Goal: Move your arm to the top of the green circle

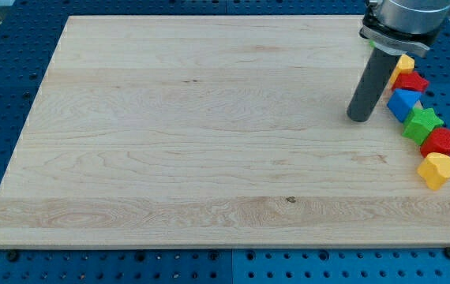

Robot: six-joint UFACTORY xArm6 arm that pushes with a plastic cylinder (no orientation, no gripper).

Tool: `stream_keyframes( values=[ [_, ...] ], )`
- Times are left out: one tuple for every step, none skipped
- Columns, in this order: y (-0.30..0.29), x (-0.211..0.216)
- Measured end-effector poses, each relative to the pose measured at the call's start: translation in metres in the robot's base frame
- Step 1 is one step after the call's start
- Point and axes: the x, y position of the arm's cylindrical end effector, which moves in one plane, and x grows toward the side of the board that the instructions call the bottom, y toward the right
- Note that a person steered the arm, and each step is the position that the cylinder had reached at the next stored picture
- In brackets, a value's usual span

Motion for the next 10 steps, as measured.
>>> stream_keyframes(
  values=[
    [-0.032,-0.013],
    [-0.083,-0.030],
    [-0.098,-0.062],
    [-0.098,-0.101],
    [-0.097,-0.131],
    [-0.087,-0.159],
    [-0.068,-0.192],
    [-0.048,-0.228],
    [-0.035,-0.243],
    [-0.035,-0.243]
  ],
)
